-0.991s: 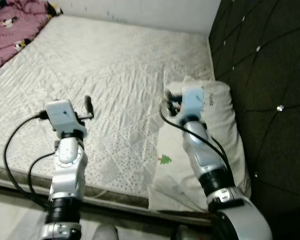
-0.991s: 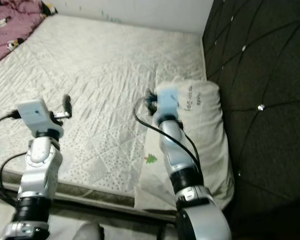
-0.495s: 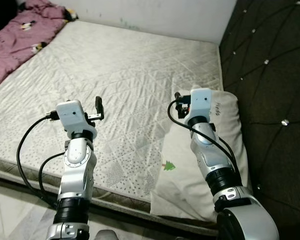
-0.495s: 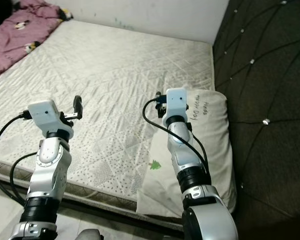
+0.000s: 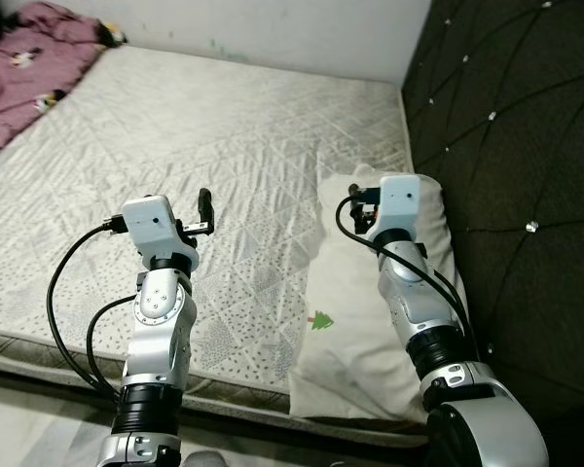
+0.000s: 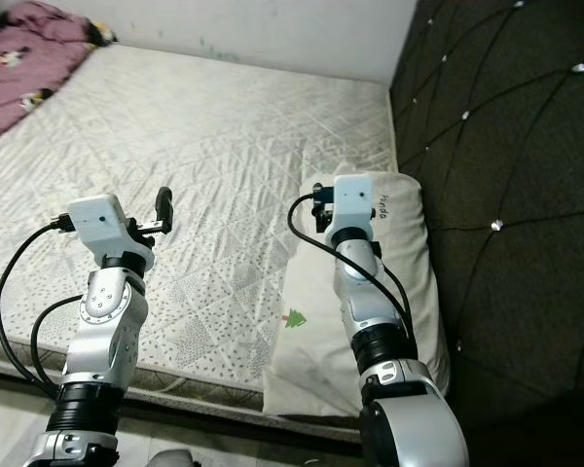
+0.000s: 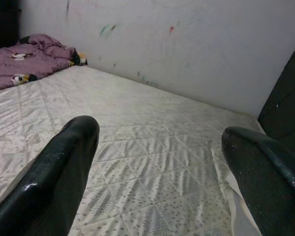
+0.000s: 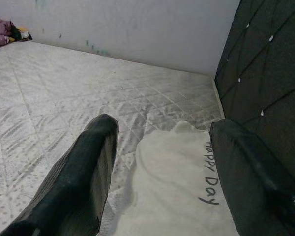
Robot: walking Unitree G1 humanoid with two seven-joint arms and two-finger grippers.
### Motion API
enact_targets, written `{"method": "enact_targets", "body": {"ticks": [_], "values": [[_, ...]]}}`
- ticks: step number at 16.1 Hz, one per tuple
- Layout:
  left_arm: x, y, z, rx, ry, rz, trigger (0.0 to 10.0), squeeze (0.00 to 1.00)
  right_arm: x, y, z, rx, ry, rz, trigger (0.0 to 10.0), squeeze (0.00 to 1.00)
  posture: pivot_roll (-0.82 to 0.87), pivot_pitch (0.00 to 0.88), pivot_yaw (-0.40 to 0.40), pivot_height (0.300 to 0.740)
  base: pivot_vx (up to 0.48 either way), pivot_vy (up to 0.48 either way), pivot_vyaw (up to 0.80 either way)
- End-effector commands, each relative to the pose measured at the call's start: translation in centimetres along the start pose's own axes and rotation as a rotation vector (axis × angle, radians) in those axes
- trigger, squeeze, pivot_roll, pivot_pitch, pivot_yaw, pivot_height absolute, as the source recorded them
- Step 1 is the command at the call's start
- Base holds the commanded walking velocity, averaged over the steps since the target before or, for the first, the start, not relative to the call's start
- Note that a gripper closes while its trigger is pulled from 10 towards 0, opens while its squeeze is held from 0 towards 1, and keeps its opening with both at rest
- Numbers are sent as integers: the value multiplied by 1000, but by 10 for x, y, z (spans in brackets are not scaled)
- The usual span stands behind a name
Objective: Clean up the room
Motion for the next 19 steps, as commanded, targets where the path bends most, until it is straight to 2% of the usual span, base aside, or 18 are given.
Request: {"method": "enact_targets", "body": {"ticks": [1,4,14,19], "values": [[0,-1,-3,8,-1,-4,10000,0,2,-2,-8,20,-7,0,10000,0,53,0,-38,740,0,480,-800],[0,-1,-2,7,0,-3,10000,0,1,-2,-10,28,-36,-3,10000,0,52,0,-37,740,0,480,-538],[4,-3,-5,35,6,13,10000,0,0,-2,-20,84,-68,-12,10000,0,49,0,-38,740,0,480,0],[4,-3,-5,38,5,11,10000,0,-2,-2,-20,85,-63,-19,10000,0,51,0,-38,740,0,480,0]]}}
Point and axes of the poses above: a point about 5 cm out from each wrist's last joint towards the gripper, its own y axis pointing back from the gripper into the wrist, its own x axis along the axis of the wrist's last joint, z = x × y, the point moved 3 cm from there along -y, pointing out of the wrist towards the gripper, and after that the axes turned 15 degrees about -y, right-handed, at the moved point
